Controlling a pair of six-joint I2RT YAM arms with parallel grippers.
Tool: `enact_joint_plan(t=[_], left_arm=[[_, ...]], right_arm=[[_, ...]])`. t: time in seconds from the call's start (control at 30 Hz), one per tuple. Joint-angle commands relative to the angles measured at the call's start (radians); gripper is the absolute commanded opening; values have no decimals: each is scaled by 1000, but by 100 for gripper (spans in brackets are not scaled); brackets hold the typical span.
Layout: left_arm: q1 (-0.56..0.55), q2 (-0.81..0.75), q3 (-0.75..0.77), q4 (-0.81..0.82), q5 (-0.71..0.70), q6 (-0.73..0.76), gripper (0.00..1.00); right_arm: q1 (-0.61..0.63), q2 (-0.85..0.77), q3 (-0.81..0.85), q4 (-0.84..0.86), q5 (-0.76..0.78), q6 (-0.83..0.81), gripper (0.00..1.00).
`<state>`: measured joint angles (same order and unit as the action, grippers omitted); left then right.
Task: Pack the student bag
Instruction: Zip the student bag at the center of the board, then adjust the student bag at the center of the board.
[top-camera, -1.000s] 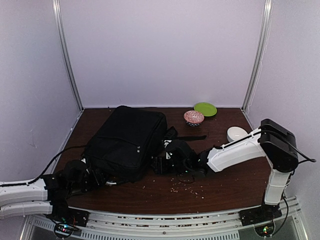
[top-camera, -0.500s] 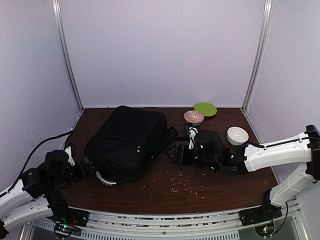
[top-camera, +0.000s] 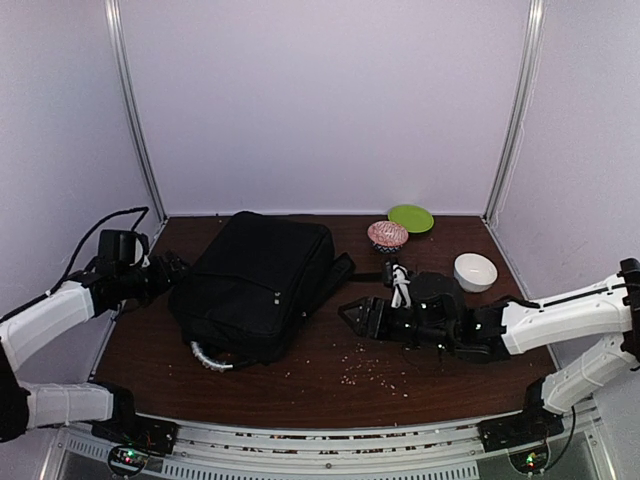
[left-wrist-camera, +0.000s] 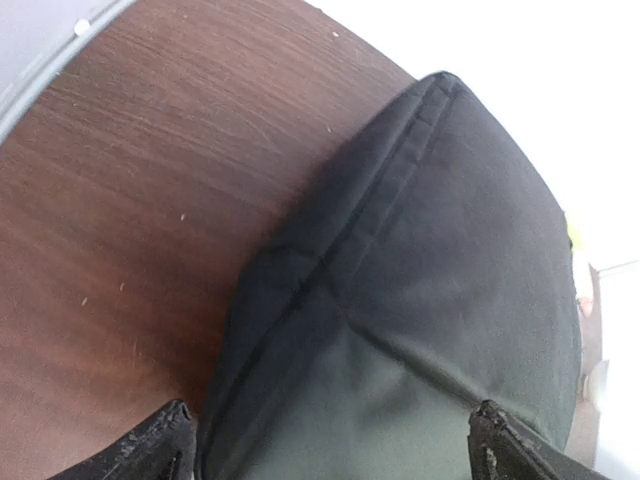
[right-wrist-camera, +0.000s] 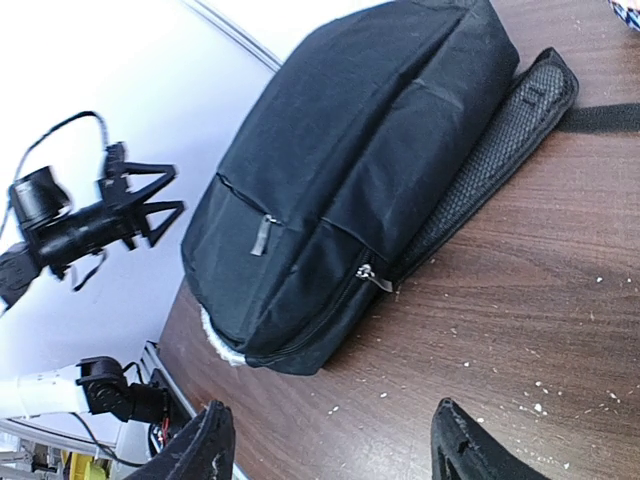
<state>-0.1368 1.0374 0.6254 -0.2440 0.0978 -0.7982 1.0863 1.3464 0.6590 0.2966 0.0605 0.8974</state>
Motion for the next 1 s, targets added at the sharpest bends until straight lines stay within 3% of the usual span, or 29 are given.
enact_joint_plan(t=[0.0, 0.1, 0.2, 0.4, 0.53, 0.63, 0.77, 0.97], left_arm=[[64, 127, -15, 230, 214, -35, 98], [33, 180, -57, 343, 273, -98, 98], [-57, 185, -47, 339, 235, -100, 95], [-237, 195, -50, 362, 177, -147, 74], [-406, 195, -42, 372, 88, -198, 69], [-525, 239, -7, 389, 48, -227, 69], [-670, 313, 93, 305, -2, -227, 80], [-690, 156, -5, 217, -158, -227, 89]], right_arm=[[-3, -75, -46, 6, 4, -25, 66], [-6, -142, -47, -73, 46, -59, 66], [-6, -232, -58, -146, 103, -89, 66], [-7, -387, -101, -250, 216, -121, 66], [-9, -426, -131, -268, 245, -113, 66], [-8, -425, -139, -269, 243, -104, 66], [-9, -422, -138, -280, 243, -106, 66], [-11, -411, -156, -275, 245, -113, 67]])
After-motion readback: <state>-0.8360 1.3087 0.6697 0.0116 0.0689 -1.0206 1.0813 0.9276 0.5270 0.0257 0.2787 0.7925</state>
